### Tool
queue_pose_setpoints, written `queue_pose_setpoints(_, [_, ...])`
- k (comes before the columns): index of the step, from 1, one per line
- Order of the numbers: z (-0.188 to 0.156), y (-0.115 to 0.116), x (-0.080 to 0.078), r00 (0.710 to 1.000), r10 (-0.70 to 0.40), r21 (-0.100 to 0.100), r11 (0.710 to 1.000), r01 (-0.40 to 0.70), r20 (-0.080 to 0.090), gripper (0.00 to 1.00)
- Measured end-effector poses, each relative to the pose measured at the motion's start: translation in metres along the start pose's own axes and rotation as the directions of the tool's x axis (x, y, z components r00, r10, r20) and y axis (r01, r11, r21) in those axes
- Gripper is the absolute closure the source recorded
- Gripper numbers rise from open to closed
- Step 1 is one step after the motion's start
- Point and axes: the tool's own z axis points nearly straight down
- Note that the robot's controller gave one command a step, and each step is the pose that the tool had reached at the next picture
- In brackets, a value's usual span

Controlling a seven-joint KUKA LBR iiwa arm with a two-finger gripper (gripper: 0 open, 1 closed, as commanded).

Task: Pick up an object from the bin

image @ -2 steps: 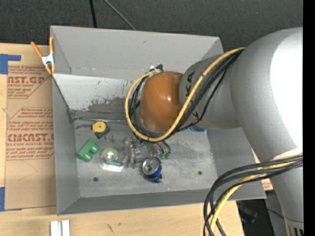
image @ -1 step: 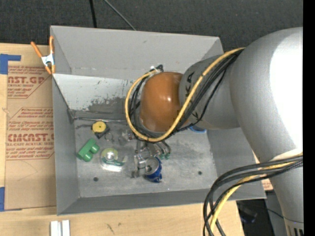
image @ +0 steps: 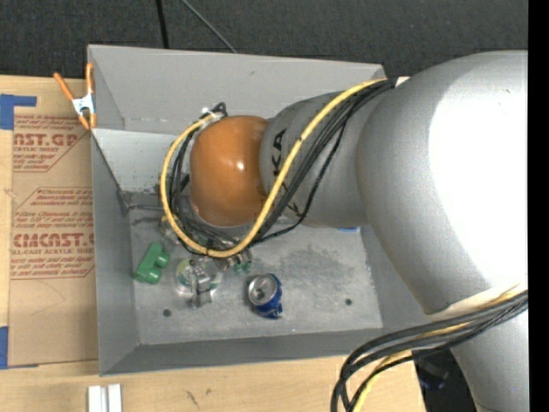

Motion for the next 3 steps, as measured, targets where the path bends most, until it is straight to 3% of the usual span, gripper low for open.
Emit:
queue_pose_setpoints(1, [0.0182,0.0335,-0.0336,0.883,-0.470,0.000,0.883,0.470,-0.003,0.00])
queue_pose_setpoints(2, [0.0181,0.0329,-0.0335,0.884,-0.468,-0.001,0.884,0.468,-0.003,1.00])
queue_pose_setpoints(3, [0.0182,0.0330,-0.0335,0.884,-0.468,-0.001,0.884,0.468,-0.003,0.00])
